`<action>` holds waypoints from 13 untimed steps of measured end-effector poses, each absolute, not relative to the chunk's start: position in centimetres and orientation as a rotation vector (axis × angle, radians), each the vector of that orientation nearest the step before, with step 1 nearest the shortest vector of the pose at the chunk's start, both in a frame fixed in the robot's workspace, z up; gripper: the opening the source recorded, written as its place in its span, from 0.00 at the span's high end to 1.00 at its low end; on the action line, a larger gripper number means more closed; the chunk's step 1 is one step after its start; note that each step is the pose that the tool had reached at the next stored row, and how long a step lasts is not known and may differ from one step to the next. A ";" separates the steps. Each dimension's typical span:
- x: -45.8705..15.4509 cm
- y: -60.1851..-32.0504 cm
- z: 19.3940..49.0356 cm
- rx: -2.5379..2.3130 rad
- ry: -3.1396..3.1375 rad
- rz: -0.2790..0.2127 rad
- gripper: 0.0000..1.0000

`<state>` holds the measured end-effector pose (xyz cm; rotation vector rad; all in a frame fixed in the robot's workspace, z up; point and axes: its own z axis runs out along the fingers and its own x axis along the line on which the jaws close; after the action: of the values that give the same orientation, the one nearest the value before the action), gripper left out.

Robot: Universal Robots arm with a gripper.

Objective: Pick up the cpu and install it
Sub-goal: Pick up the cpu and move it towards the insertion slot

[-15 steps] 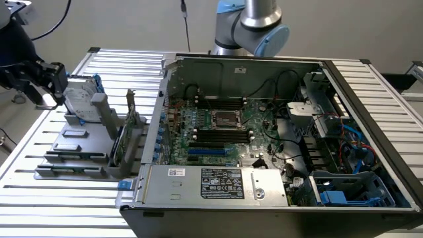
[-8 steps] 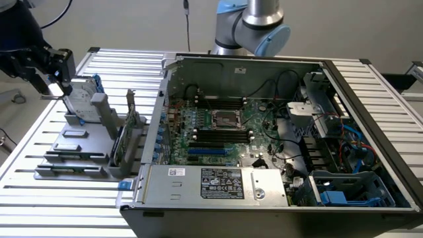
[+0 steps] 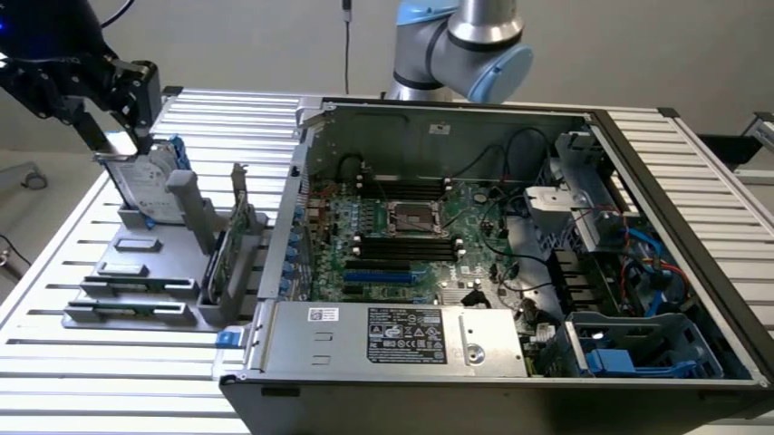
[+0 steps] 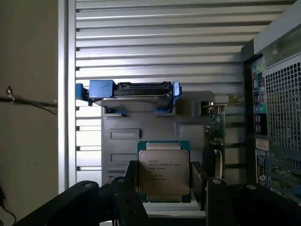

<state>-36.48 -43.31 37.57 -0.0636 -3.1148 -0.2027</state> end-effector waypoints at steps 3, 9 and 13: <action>-35.2 -43.3 38.5 -0.063 -3.115 -0.203 0.45; -32.6 -43.1 40.1 -0.063 -3.115 -0.203 0.45; -30.9 -43.0 40.5 -0.063 -3.115 -0.203 0.45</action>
<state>-30.87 -42.98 40.52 -0.0635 -3.1148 -0.2035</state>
